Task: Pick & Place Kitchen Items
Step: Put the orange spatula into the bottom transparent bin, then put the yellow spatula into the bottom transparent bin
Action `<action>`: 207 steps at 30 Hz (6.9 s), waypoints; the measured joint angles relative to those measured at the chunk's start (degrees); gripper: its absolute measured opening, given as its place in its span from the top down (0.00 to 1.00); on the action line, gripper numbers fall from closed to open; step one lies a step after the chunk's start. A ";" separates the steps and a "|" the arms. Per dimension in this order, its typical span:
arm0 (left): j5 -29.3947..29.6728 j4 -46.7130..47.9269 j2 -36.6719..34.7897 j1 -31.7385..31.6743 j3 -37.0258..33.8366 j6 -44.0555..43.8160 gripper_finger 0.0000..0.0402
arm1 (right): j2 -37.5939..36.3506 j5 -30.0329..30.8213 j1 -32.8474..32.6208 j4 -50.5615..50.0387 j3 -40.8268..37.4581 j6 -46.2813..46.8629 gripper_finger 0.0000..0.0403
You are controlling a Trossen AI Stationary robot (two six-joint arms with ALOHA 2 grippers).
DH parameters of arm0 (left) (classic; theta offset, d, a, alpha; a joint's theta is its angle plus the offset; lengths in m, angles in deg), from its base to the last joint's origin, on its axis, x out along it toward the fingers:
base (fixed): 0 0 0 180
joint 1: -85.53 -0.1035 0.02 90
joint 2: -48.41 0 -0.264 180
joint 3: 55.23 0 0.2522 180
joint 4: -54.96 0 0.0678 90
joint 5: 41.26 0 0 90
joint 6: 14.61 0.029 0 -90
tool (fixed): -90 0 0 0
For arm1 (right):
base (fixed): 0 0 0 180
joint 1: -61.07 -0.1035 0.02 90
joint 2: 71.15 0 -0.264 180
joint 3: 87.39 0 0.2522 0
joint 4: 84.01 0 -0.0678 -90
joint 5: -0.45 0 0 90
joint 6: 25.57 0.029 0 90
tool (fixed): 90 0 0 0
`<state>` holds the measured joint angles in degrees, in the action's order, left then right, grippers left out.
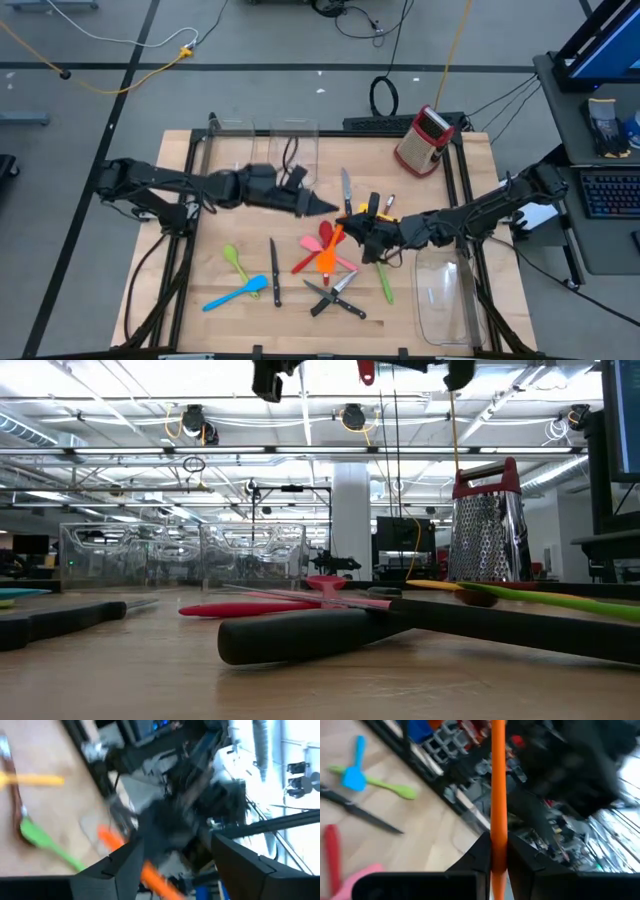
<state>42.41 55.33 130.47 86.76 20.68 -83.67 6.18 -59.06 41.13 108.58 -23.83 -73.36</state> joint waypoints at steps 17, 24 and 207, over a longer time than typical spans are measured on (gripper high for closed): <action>0.02 16.40 -8.87 -8.66 -0.07 30.86 0.37 | -13.37 -0.44 -4.99 -24.99 -0.04 49.18 0.93; 1.89 19.77 -9.42 -8.71 -0.04 39.16 0.37 | -19.29 -10.42 -5.13 -35.70 -0.02 82.12 0.93; 1.84 26.43 -9.31 -6.65 -0.04 45.28 0.37 | -32.63 15.76 -31.62 -60.83 -0.09 116.72 1.00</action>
<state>44.25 81.76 121.16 80.10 20.64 -38.39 -26.45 -43.30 9.51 47.75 -23.92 43.36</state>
